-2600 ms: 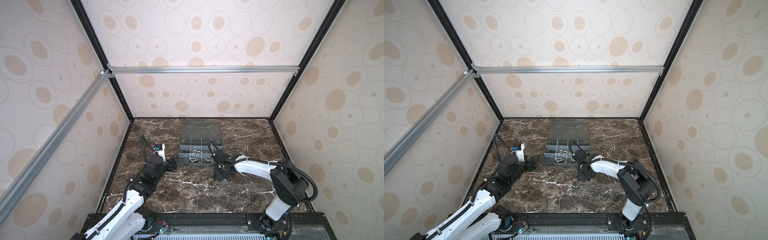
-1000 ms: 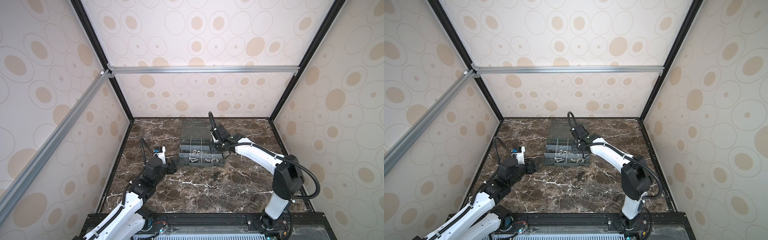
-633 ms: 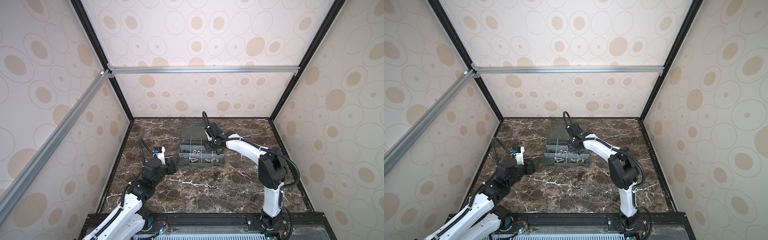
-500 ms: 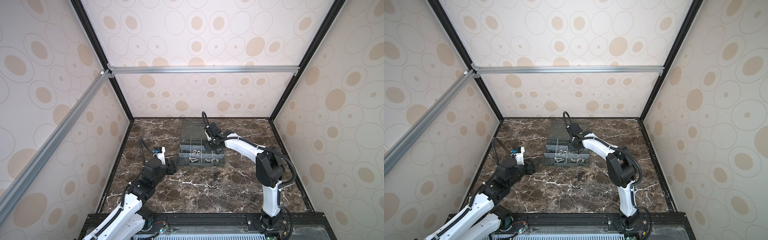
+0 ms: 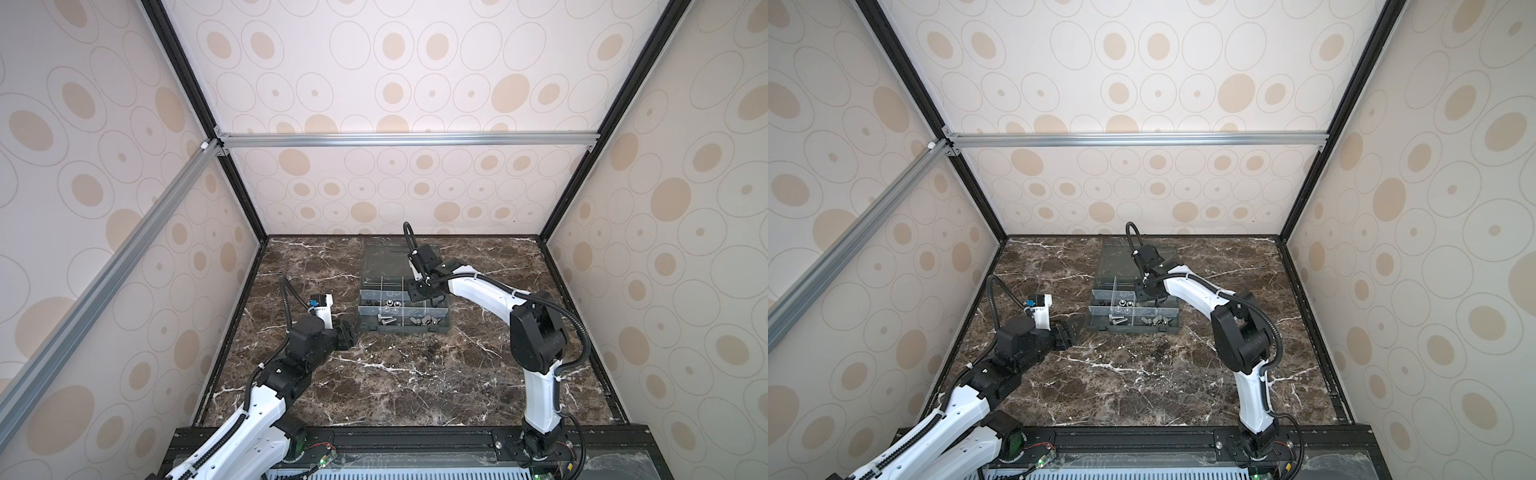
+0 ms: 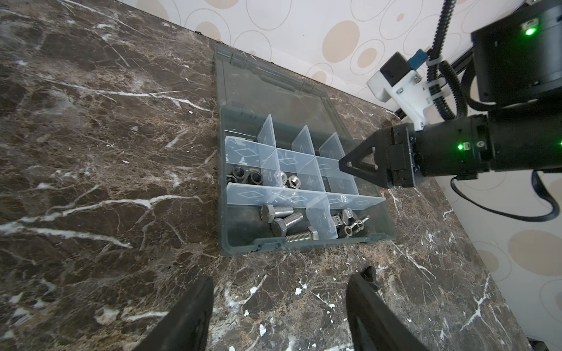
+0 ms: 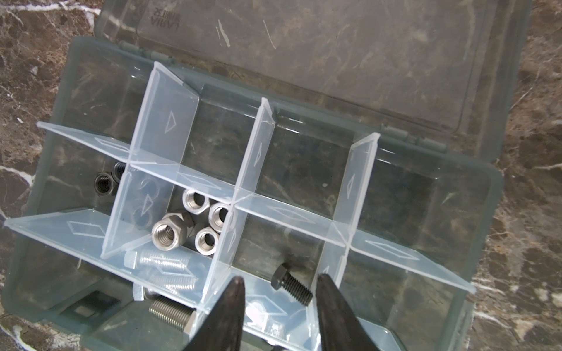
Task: Sort the screws and nuts into containers
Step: 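Carry the black bolt over the organizer and release it into a compartment, then withdraw the right gripper while the left gripper reaches toward the black bolts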
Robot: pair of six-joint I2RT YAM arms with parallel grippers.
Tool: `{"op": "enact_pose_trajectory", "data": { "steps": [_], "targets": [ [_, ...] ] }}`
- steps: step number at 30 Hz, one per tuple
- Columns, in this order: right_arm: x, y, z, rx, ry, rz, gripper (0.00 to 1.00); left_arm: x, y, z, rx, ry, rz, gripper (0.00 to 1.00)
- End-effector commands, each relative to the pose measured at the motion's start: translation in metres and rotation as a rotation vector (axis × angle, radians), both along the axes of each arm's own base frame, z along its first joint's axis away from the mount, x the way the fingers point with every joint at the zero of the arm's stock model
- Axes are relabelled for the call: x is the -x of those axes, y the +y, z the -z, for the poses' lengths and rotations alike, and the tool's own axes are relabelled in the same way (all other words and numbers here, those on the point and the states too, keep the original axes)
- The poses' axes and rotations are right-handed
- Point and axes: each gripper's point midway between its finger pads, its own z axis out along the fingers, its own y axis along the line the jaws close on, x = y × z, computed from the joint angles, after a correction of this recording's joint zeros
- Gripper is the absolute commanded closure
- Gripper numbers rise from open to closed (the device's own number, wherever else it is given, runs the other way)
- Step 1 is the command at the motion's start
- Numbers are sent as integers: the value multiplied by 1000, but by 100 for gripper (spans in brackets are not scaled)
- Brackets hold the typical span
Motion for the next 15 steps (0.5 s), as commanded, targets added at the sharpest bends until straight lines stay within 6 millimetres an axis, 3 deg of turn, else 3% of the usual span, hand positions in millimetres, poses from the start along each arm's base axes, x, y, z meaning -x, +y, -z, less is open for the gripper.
{"op": "enact_pose_trajectory", "data": {
  "steps": [1,15],
  "targets": [
    [5,-7,-19,-8,-30,8,57,-2,-6,-7,36,-16,12,33],
    [35,-42,-57,-19,-113,55,54,2,-48,2,24,-1,130,40]
  ]
}}
